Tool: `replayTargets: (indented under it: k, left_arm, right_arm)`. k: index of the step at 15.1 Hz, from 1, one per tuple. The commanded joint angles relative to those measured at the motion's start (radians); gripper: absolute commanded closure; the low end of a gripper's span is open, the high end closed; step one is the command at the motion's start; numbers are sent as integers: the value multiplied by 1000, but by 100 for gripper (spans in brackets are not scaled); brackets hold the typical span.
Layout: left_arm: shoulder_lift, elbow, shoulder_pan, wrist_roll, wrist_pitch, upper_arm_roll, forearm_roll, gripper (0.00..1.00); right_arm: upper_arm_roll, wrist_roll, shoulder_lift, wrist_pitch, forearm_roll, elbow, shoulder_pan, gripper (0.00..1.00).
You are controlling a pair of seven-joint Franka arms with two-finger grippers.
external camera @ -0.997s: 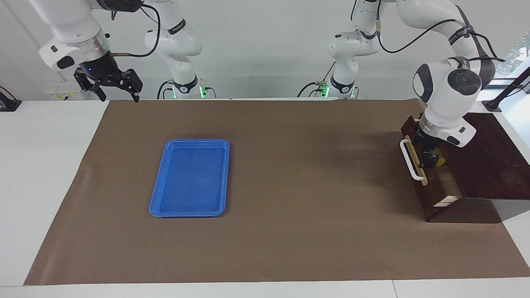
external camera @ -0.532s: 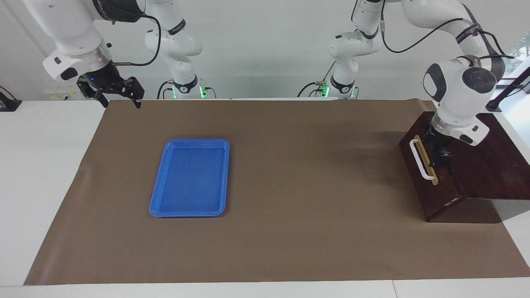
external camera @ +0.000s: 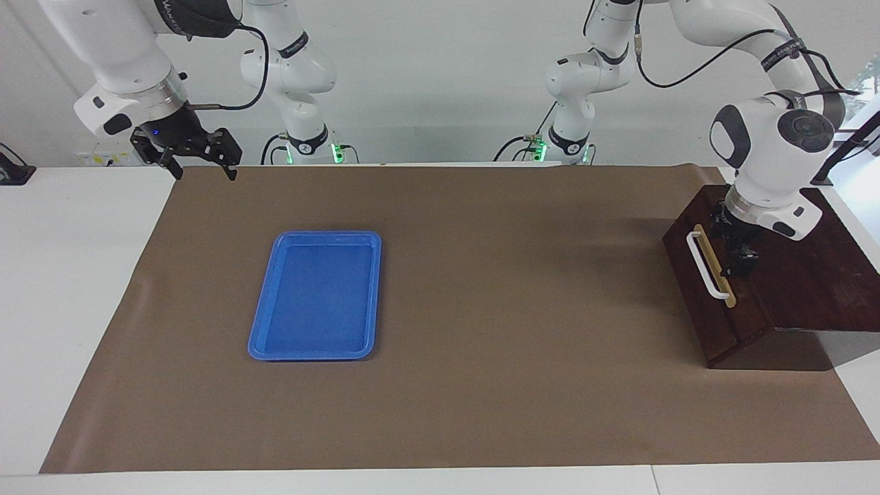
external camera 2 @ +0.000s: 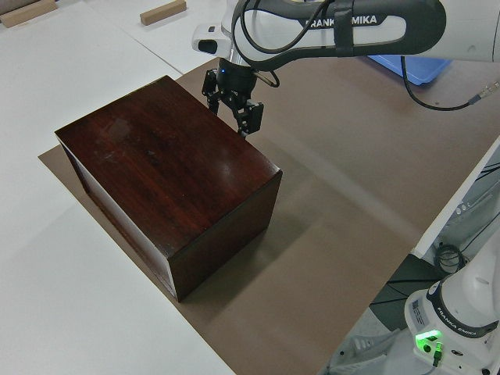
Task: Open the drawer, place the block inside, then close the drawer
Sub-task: 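Push the drawer shut with the left gripper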
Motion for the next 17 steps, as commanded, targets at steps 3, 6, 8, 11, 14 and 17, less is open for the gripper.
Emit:
replayTargets:
  k: [3, 6, 8, 11, 14, 17]
  left_arm:
    - [-5, 31, 15, 48, 8, -5, 12, 0]
    - [-17, 31, -34, 123, -2, -12, -30, 0]
    - [-40, 36, -53, 199, -6, -14, -90, 0]
    - [-103, 36, -106, 379, -73, -14, -109, 0]
    - [-160, 36, -134, 573, -135, -15, -114, 0]
    - [-217, 36, -145, 799, -195, -15, -144, 0]
  right_arm:
    - [9, -26, -15, 20, 20, -16, -15, 0]
    - [9, -29, -13, 20, 20, -16, -16, 0]
    - [9, -31, -13, 18, 20, -16, -16, 0]
    - [9, -29, -13, 21, 20, -13, -16, 0]
    - [9, -29, -13, 20, 20, -11, -15, 0]
    - [9, -28, -13, 20, 19, -13, -15, 0]
